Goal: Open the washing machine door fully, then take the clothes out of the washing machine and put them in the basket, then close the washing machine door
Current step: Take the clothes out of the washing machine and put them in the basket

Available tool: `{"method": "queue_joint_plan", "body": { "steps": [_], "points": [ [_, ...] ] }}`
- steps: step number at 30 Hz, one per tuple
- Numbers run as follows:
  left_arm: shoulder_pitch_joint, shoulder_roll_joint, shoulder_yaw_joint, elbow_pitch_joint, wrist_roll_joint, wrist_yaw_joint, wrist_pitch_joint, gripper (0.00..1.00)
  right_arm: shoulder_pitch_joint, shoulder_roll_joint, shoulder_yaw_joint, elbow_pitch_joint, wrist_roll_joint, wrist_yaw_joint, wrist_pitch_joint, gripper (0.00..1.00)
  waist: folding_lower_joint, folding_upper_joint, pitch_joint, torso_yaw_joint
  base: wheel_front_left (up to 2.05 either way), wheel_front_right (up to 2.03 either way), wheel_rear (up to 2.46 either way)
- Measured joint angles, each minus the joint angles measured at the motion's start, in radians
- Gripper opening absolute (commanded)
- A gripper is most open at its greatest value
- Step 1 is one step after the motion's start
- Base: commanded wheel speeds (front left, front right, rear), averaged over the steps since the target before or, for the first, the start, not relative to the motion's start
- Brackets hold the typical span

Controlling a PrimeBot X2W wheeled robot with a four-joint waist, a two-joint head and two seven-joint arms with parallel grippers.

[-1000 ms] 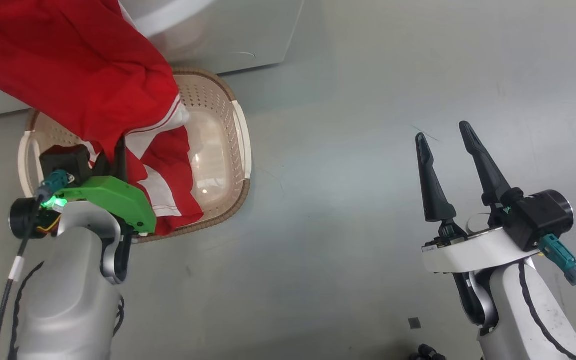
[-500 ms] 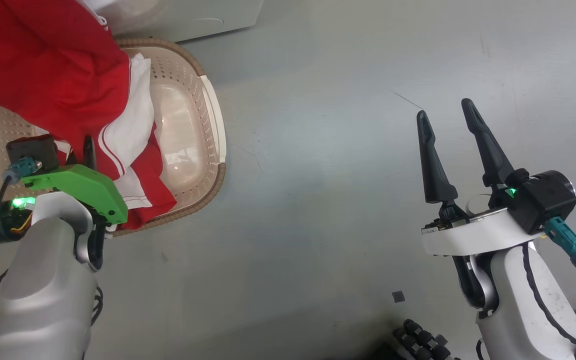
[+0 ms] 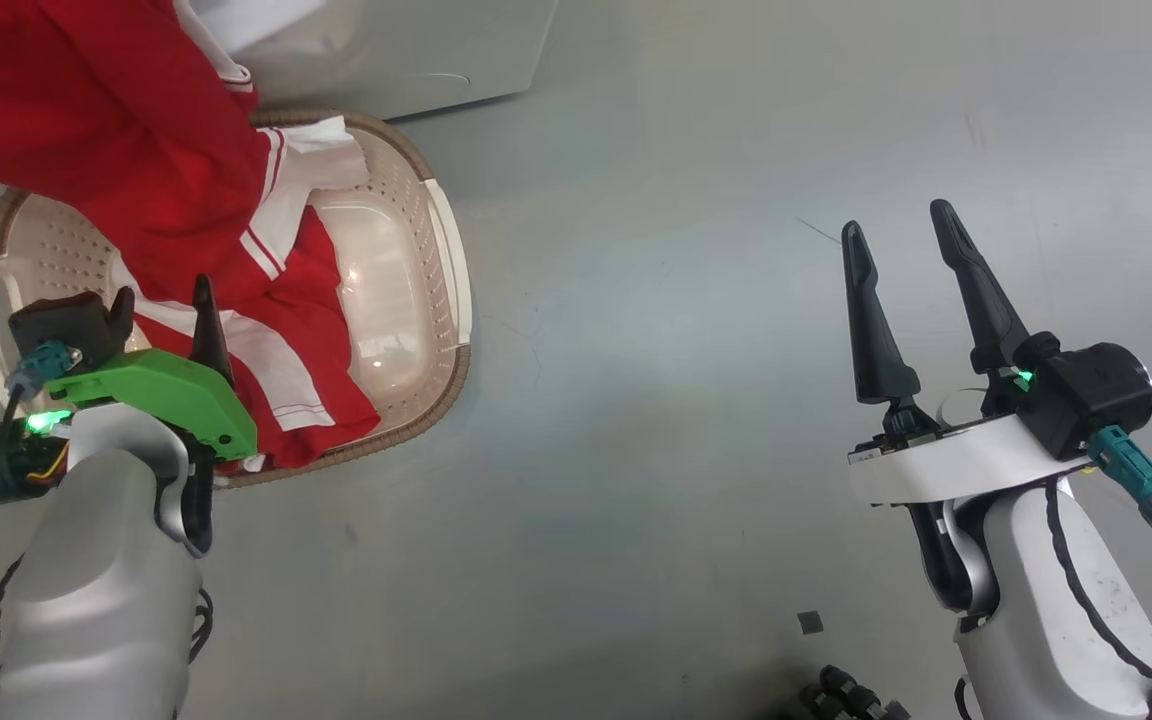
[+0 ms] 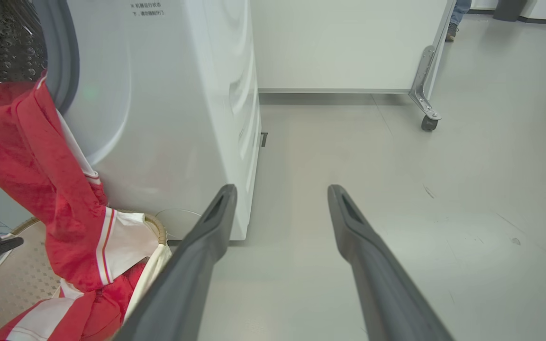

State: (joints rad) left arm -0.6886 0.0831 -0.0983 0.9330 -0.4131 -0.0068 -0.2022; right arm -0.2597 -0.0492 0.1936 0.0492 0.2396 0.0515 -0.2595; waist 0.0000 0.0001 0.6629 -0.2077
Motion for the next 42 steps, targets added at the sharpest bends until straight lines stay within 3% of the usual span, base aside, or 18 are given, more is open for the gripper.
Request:
{"method": "queue_joint_plan", "body": {
  "steps": [17,28,42],
  "points": [
    [0.059,-0.031,-0.021,-0.087,0.029,-0.034,-0.054,1.0,0.025,-0.009,-0.026,0.046,-0.032,0.0,0.0,1.0,0.0,0.0,-0.129,0.075,0.0,0.0,0.0],
    [0.197,-0.03,0.002,-0.356,0.1,-0.023,-0.054,1.0,0.077,-0.026,-0.044,0.082,-0.049,0.0,0.0,1.0,0.0,0.0,-0.239,0.146,0.0,0.0,0.0],
    [0.379,-0.033,-0.027,-0.531,0.16,-0.016,-0.054,1.0,0.135,-0.024,-0.044,0.103,-0.052,0.0,0.0,1.0,0.0,0.0,-0.359,0.193,0.0,0.0,0.0]
  ]
}}
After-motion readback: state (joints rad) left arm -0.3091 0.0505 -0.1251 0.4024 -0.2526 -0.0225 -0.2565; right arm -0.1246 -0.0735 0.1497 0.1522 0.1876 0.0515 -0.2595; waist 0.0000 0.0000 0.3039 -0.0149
